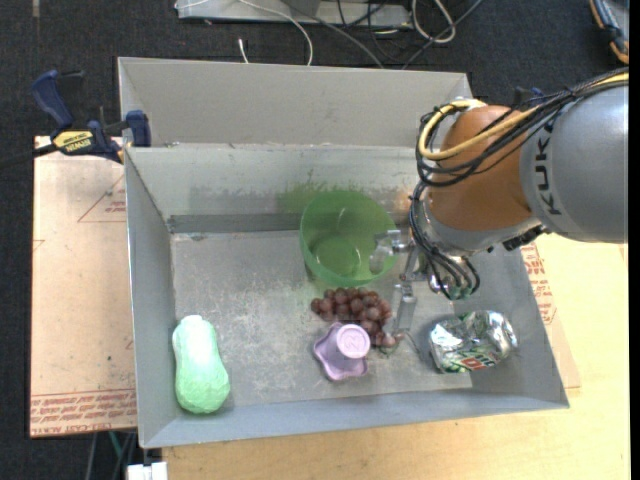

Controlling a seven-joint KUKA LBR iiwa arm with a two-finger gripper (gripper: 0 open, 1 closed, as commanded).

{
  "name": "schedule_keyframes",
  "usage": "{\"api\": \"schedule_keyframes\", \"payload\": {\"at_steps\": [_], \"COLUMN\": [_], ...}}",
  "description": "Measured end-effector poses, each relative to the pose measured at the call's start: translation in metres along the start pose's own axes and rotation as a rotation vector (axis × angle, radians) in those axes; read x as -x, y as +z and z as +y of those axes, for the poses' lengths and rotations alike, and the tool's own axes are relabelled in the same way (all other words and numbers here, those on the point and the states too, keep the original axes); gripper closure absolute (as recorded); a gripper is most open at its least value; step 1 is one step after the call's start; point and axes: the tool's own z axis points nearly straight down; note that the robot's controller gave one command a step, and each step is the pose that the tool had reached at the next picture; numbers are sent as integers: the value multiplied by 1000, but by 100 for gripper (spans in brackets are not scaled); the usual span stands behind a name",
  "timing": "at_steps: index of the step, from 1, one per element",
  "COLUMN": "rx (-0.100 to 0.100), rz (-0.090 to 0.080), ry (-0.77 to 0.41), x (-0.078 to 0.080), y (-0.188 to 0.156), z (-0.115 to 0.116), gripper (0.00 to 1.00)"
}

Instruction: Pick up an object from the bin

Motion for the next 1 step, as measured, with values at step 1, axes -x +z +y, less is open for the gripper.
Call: {"api": "schedule_keyframes", "payload": {"at_steps": [1], "rx": [0], "rz": [0], "ry": [0], "x": [0], "y": [0], "z": [0], "gripper": [0]}}
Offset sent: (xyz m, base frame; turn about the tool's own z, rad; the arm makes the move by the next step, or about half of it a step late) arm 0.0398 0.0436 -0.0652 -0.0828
